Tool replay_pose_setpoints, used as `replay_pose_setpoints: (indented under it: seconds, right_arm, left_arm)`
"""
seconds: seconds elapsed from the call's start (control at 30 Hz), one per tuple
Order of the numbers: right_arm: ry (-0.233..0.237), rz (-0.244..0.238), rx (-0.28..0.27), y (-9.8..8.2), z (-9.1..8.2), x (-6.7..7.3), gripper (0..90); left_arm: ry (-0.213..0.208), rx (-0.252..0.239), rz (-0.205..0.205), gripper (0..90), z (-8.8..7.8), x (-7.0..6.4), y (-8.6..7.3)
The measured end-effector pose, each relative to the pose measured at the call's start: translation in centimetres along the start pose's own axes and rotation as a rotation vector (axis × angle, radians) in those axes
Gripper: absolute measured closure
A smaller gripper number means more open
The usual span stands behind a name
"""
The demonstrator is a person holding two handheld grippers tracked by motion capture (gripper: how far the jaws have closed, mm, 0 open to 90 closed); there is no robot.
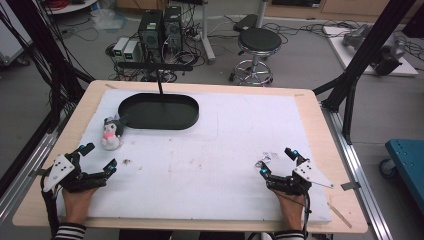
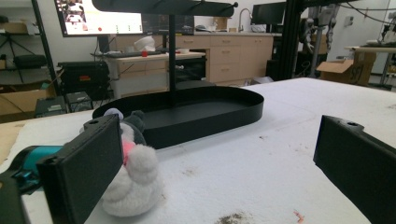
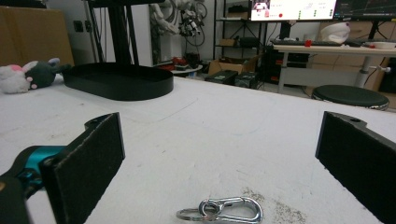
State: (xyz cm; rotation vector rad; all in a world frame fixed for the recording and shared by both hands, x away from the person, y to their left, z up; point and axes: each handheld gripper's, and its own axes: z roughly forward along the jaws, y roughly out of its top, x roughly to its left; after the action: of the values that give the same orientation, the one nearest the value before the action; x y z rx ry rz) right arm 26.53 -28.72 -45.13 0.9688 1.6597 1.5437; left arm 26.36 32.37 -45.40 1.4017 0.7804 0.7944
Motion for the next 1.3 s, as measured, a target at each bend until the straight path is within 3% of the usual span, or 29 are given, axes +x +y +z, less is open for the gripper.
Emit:
replay_pose_setpoints:
  seconds: [0.67, 0.83, 1.0, 1.23, 1.3]
  right_arm:
    - [0.003, 0.010, -0.005, 0.0, 0.0, -0.1, 0.5]
    - [0.001, 0.006, -0.007, 0.0, 0.0, -0.1, 0.5]
    - [0.001, 0.007, -0.006, 0.0, 0.0, -0.1, 0.6]
    - [0.001, 0.007, -0.006, 0.0, 0.0, -0.1, 0.5]
    - [0.003, 0.008, -0.005, 0.0, 0.0, -0.1, 0.6]
  left_arm:
    - [0.004, 0.010, -0.009, 2.0, 0.1, 0.1, 0.1]
    - [0.017, 0.045, -0.028, 2.0, 0.0, 0.3, 0.4]
    - [0.025, 0.096, -0.025, 2.0, -0.1, 0.9, 1.8]
    - [0.069, 0.156, -0.005, 2.0, -0.1, 1.9, 3.9]
    - [0.094, 0.189, 0.018, 2.0, 0.0, 2.1, 4.5]
